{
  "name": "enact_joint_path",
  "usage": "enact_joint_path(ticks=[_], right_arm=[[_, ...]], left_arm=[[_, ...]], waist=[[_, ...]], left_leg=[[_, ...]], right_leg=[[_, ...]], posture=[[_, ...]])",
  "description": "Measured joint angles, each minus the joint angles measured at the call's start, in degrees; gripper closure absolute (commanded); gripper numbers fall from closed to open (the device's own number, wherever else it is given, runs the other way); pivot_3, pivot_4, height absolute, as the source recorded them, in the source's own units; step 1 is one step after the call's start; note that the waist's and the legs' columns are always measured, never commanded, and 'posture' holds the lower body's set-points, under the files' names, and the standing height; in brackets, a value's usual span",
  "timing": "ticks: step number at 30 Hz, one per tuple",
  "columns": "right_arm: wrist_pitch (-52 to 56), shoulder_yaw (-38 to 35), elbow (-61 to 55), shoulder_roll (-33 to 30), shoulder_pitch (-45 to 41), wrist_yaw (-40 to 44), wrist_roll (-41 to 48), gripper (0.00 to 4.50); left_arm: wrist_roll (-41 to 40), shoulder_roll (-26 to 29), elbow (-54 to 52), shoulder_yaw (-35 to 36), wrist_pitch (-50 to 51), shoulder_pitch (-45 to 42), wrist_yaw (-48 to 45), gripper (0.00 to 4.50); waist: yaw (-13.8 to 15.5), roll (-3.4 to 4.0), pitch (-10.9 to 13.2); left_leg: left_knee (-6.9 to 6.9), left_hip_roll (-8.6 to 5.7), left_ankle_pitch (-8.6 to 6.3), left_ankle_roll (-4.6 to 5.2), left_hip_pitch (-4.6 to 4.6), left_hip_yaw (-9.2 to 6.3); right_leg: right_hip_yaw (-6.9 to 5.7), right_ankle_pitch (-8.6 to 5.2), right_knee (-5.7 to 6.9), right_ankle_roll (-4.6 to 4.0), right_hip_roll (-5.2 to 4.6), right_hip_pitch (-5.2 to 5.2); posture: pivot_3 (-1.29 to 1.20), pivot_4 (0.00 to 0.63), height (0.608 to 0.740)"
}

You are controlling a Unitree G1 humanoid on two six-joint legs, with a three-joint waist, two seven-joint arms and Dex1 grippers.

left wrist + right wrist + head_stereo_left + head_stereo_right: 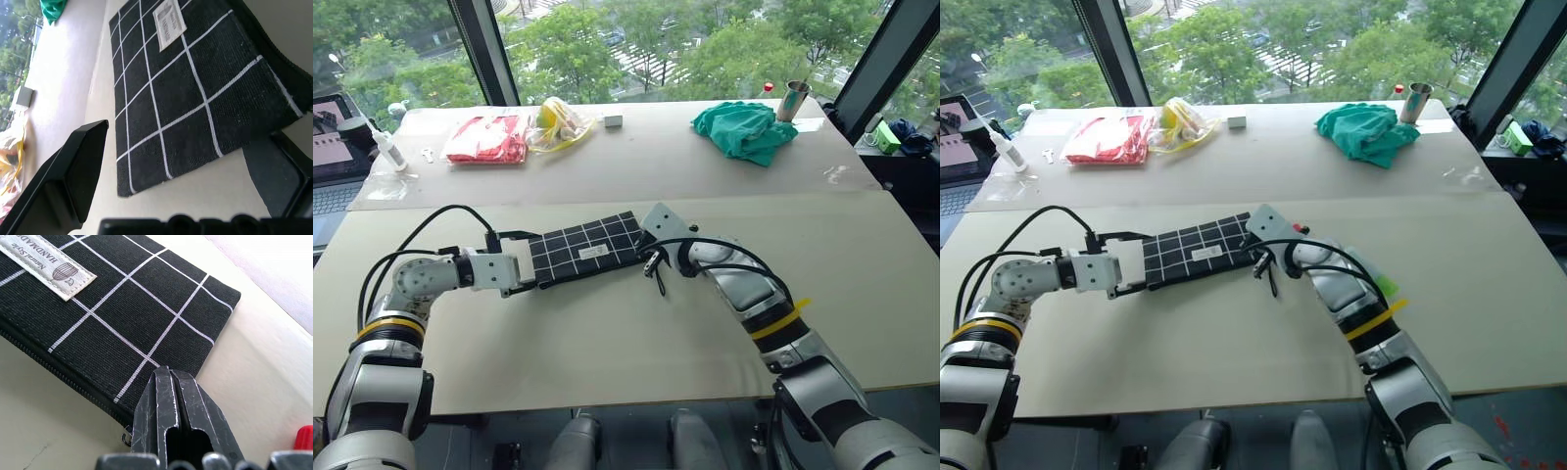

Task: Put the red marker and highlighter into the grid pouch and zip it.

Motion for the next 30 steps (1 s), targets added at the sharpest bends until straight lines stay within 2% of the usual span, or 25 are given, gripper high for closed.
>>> enact_joint_path(ticks=[3, 6, 9, 16, 22, 26, 30], right_arm=[[0.01, -0.09, -0.42, 0.02, 0.32, 0.38, -0.14, 4.47], [0.02, -0.1, -0.47, 0.02, 0.33, 0.88, -0.49, 4.5], [0.02, -0.11, -0.5, 0.03, 0.33, 1.05, -0.82, 4.5], [0.02, -0.35, -0.53, 0.03, 0.33, 1.67, -1.04, 4.5], [0.31, -2.09, -1.89, -0.44, 1.72, 3.57, 0.19, 4.5], [4.36, -6.3, -3.72, 0.04, 3.03, 4.42, 3.9, 3.41], [10.24, -12.45, -5.61, 1.82, 3.94, 3.46, 8.57, 1.98]], left_arm=[[-2.55, -0.49, -0.01, 0.09, -0.95, -0.13, -1.7, 0.0], [-4.79, -0.89, -0.02, 0.02, -1.34, -0.15, -4.62, 0.71], [-6.8, -0.89, 0.0, 0.03, -1.2, -0.14, -7.71, 1.94], [-10.02, -0.9, 0.52, 0.18, -0.18, -0.14, -12.71, 4.42], [-10.85, -1.13, 0.96, 0.19, -0.1, -0.15, -14.14, 4.48], [-11.01, -1.23, 0.99, 0.18, 0.1, -0.14, -14.32, 4.5], [-11.03, -1.54, 0.85, 0.13, 1.67, 0.27, -15.08, 4.5]], waist=[[-0.22, 0.0, 0.0], [-0.22, -0.01, -0.01], [-0.21, -0.01, -0.01], [-0.22, -0.01, -0.01], [-0.23, -0.02, -0.01], [-0.19, -0.02, -0.01], [-0.3, -0.01, -0.01]], left_leg=[[-0.01, 0.02, 0.01, -0.01, 0.02, 0.0], [-0.01, 0.01, 0.01, -0.01, 0.01, 0.01], [-0.01, 0.01, 0.01, -0.01, 0.01, 0.0], [0.0, 0.01, 0.01, -0.01, 0.02, 0.0], [0.0, 0.01, 0.01, -0.02, 0.01, -0.01], [0.0, 0.01, 0.01, -0.02, 0.0, -0.02], [0.0, 0.01, 0.01, -0.01, -0.01, -0.01]], right_leg=[[0.0, 0.0, 0.03, 0.0, 0.0, -0.01], [0.01, 0.0, 0.02, 0.0, 0.0, -0.01], [0.0, 0.0, 0.02, 0.0, 0.0, -0.01], [-0.01, 0.0, 0.01, 0.0, 0.0, 0.0], [-0.01, 0.0, 0.01, 0.0, 0.0, 0.0], [-0.02, 0.0, 0.02, 0.0, 0.0, 0.01], [0.0, 0.0, 0.02, 0.0, 0.01, -0.02]], posture=[[0.0, 0.15, 0.74], [0.0, 0.15, 0.74], [0.0, 0.15, 0.74], [0.0, 0.15, 0.74], [0.0, 0.15, 0.74], [0.0, 0.15, 0.74], [0.0, 0.15, 0.74]])
